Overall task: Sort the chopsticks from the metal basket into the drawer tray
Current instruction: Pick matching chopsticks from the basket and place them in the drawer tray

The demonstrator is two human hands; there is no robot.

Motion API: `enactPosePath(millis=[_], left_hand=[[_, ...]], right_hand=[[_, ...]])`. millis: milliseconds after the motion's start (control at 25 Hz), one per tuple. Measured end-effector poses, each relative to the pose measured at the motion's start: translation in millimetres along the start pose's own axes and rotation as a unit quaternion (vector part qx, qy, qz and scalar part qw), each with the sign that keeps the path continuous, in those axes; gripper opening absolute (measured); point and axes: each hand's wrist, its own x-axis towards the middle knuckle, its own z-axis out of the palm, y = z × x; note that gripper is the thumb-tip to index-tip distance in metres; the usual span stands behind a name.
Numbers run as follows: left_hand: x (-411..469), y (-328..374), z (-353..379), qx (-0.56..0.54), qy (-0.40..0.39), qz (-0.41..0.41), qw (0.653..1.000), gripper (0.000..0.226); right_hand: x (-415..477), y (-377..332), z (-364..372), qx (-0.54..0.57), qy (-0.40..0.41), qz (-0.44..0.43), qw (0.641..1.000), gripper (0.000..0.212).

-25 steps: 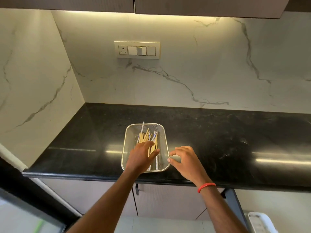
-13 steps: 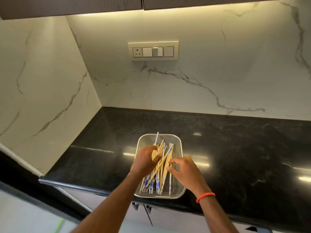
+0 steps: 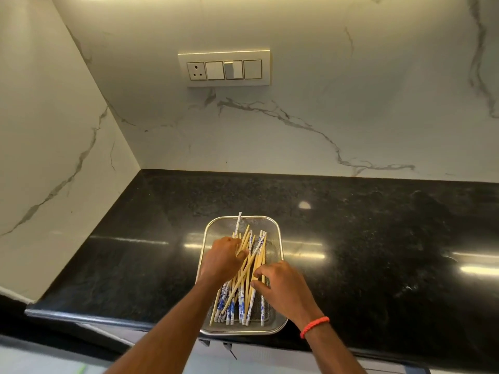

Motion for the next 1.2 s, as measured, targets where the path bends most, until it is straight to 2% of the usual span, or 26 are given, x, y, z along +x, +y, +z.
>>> enactPosePath(millis=[120,280,480,600,720,800,880,1000,1120,1200], left_hand=[[8,-1,-6,-0.034,0.057,0.038,0.997,0.030],[10,-5,-23,-0.160,0.140,0.081,0.974,0.022],[-4,-11,-43,-0.254,0.155,0.094,0.950,0.023],[-15,-13,-53,-0.331,0.136,0.060,0.932,0.029],[-24,-20,-54,-0.413,0.095,-0.025,0.906,0.048],[-30,-23,-52,-0.476,0.063,-0.088,0.873,0.054],[-38,-24,-52,-0.522,0.027,-0.128,0.843,0.047],[-45,-27,-48,-0.537,-0.017,-0.155,0.829,0.025],[-47,-27,-42,-0.540,-0.048,-0.164,0.824,0.013],[-48,-26,-39,-0.545,-0.064,-0.170,0.818,0.012]], right_hand=[[5,-7,0,0.010,0.000,0.014,1.000,0.034],[23,-20,11,-0.008,-0.007,0.025,1.000,0.034],[42,-33,41,-0.099,-0.048,0.023,0.994,0.034],[48,-35,51,-0.096,-0.038,0.035,0.994,0.029],[50,-35,57,-0.055,-0.017,0.075,0.996,0.022],[49,-33,61,-0.039,-0.003,0.092,0.995,0.019],[47,-33,61,-0.016,0.014,0.107,0.994,0.012],[42,-36,51,0.083,0.055,0.128,0.987,0.004],[29,-47,39,0.205,0.083,0.110,0.969,0.020],[19,-53,37,0.216,0.072,0.106,0.968,0.033]])
